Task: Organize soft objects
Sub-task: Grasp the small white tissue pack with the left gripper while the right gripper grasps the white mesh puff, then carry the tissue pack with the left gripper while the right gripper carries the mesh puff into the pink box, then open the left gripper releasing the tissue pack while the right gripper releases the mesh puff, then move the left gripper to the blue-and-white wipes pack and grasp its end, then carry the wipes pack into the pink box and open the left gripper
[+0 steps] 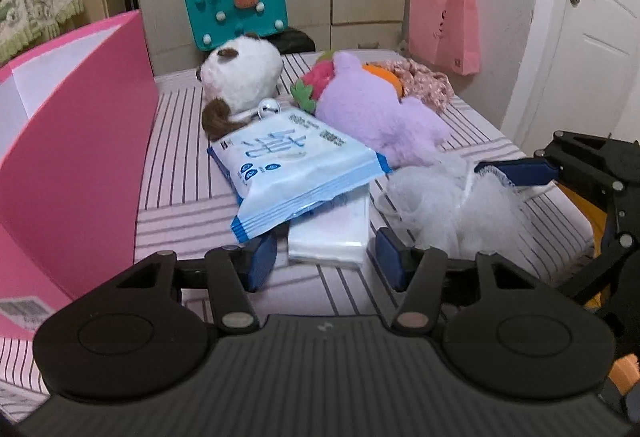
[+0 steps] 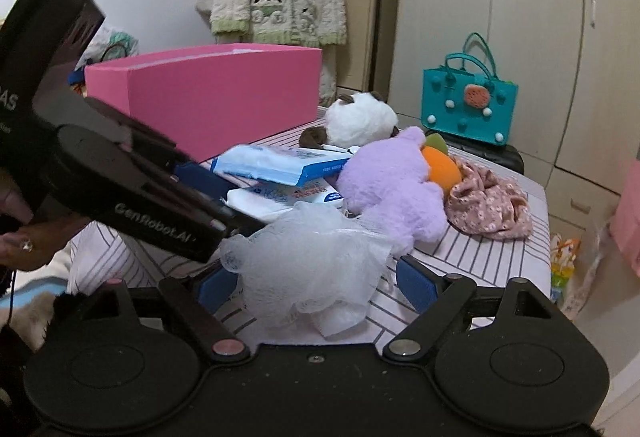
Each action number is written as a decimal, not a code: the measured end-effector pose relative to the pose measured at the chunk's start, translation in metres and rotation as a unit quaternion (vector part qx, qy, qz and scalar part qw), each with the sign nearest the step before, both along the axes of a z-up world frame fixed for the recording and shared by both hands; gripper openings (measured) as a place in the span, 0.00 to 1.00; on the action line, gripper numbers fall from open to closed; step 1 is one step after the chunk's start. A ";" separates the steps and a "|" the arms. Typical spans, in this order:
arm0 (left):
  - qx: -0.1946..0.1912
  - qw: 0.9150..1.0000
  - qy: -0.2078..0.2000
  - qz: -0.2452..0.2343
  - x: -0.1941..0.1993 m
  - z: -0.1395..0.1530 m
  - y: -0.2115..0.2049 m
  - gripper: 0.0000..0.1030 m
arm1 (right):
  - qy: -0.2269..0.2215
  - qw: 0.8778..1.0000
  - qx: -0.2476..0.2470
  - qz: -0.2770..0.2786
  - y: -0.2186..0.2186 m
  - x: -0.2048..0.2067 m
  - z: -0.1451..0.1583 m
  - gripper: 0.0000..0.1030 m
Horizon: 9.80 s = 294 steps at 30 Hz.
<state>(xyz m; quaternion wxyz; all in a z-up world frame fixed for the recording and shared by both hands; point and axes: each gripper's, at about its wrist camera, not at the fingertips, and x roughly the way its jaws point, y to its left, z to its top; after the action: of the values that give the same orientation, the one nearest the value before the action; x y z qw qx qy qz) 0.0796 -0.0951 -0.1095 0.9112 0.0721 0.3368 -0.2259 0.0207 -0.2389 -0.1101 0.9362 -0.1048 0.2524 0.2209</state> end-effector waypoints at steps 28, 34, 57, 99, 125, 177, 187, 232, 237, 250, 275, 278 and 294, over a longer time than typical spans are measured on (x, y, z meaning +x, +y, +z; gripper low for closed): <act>0.005 1.000 -0.016 0.000 0.023 -0.005 -0.020 0.38 | 0.056 0.996 0.073 -0.021 -0.020 0.015 0.001 0.41; -0.003 1.000 0.021 -0.003 0.022 0.004 -0.010 0.38 | 0.067 0.996 0.063 -0.022 -0.018 0.012 0.010 0.41; 0.029 0.989 0.111 -0.090 -0.017 0.057 0.040 0.38 | 0.187 0.977 0.098 0.025 0.015 0.006 0.056 0.41; -0.055 0.996 0.060 0.041 0.098 0.144 0.194 0.38 | 0.039 0.985 -0.061 0.158 0.185 0.165 0.162 0.42; -0.049 0.965 0.198 0.162 0.267 0.044 0.199 0.38 | 0.163 0.925 -0.269 0.215 0.245 0.284 0.087 0.48; 0.039 0.994 0.098 -0.006 0.031 0.169 0.164 0.56 | 0.113 0.983 -0.002 0.144 0.094 0.073 0.193 0.64; 0.046 0.992 0.107 -0.058 0.003 0.147 0.128 0.56 | 0.115 0.984 -0.011 0.135 0.069 0.031 0.163 0.67; 0.046 0.991 0.123 -0.009 0.080 0.035 0.009 0.57 | 0.135 0.988 0.025 0.077 0.051 0.089 0.019 0.73; 0.032 0.991 0.131 0.000 0.081 0.030 0.013 0.61 | 0.127 0.988 0.019 0.085 0.053 0.082 0.019 0.73; -0.030 0.985 0.172 -0.001 0.053 0.023 0.021 0.60 | 0.130 0.988 0.001 0.084 0.043 0.064 0.023 0.76; -0.093 0.987 0.124 0.033 0.037 0.016 0.037 0.38 | 0.086 0.993 0.023 0.077 0.050 0.056 0.020 0.63; -0.083 0.990 0.111 0.020 0.027 0.024 0.037 0.38 | 0.089 0.993 0.021 0.078 0.053 0.049 0.029 0.63; -0.081 0.986 0.140 -0.033 -0.007 0.079 0.077 0.40 | 0.125 0.989 0.014 0.080 0.087 0.011 0.096 0.63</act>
<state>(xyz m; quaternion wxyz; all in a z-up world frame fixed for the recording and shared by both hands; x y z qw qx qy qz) 0.0727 -0.0184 -0.0308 0.8501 -0.0233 0.4387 -0.2903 0.0320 -0.1523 -0.0146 0.8780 -0.0825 0.3553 0.3098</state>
